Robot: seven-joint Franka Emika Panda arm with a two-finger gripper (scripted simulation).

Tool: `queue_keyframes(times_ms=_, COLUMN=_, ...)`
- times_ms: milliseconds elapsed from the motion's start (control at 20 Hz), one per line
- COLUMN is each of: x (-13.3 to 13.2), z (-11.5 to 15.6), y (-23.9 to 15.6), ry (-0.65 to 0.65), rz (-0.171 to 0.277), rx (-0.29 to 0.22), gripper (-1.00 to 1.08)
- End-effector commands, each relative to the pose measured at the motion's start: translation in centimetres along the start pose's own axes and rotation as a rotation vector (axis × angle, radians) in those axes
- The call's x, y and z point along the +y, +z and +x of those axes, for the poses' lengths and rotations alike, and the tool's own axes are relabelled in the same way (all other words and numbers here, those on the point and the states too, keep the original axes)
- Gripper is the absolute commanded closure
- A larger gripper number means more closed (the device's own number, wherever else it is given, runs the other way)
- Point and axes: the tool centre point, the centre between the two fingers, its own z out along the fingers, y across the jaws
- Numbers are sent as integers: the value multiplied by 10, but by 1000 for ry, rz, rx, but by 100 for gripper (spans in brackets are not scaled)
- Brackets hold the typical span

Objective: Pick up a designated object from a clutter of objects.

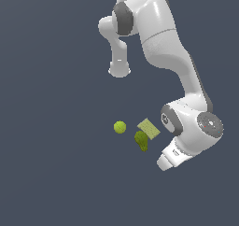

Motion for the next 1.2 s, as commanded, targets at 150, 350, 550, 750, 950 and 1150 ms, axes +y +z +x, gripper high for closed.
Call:
queue_keyframes(times_ms=150, x=0, z=2, y=0, ry=0, rz=-1, rx=2, gripper=108)
queue_keyframes(times_ms=350, x=0, z=2, y=0, ry=0, rz=-1, rx=2, gripper=108)
queue_keyframes(times_ms=550, x=0, z=2, y=0, ry=0, rz=-1, rx=2, gripper=108)
queue_keyframes(times_ms=750, x=0, z=1, y=0, ry=0, rz=0, rx=1, gripper=108)
queue_keyframes(times_ms=950, x=-1, z=-2, y=-3, ry=0, rz=0, rx=1, gripper=108)
queue_keyframes(times_ms=1150, x=-3, z=-8, y=-11, ry=0, rz=0, rx=1, gripper=108)
